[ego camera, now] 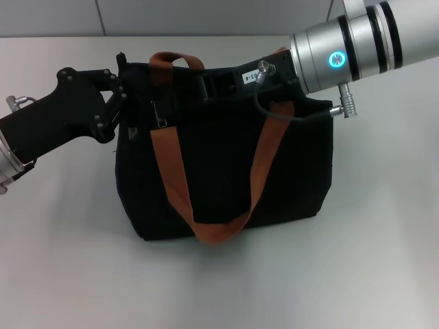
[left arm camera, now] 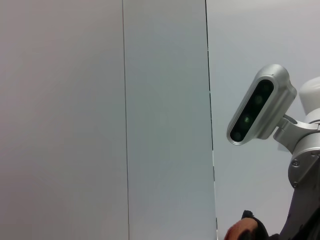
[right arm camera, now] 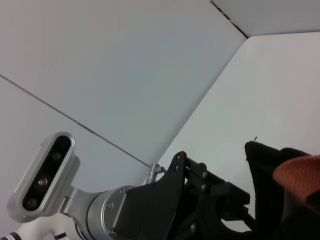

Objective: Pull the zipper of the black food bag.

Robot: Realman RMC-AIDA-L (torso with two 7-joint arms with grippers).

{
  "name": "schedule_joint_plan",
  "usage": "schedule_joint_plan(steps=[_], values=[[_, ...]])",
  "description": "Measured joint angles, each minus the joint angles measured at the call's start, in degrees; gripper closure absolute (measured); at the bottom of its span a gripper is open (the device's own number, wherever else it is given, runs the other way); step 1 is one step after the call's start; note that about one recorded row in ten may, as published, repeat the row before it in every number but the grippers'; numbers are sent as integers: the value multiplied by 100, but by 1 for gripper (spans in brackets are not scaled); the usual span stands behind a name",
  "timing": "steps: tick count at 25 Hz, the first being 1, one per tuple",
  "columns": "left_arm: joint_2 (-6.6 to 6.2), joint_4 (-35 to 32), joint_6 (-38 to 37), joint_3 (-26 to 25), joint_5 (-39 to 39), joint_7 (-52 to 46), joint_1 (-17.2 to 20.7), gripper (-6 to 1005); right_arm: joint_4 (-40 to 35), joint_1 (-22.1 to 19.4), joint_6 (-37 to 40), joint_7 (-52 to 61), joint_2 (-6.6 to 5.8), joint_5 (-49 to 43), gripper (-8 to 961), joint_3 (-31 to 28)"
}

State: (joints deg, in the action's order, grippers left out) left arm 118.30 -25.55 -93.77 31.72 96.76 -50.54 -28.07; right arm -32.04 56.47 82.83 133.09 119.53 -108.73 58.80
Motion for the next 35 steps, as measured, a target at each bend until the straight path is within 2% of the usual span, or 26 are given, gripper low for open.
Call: schedule_joint_plan(steps=[1, 6, 12, 21, 35], values=[[0, 4, 0, 0, 0, 0, 1, 977, -3, -2, -5, -1, 0, 1, 899, 0], [0, 7, 0, 0, 0, 0, 4, 977, -19, -4, -12, 1, 0, 2, 947, 0], [6, 7, 23, 0, 0, 0, -3, 977, -20, 25, 51, 23, 0, 1, 862, -1], [-5, 16, 51, -7, -134, -45, 17, 977, -87, 10, 181, 63, -13, -19, 799, -1], [-3, 15, 27, -5, -149, -61, 13, 977, -131, 58, 95, 145, -8, -41, 799, 172]])
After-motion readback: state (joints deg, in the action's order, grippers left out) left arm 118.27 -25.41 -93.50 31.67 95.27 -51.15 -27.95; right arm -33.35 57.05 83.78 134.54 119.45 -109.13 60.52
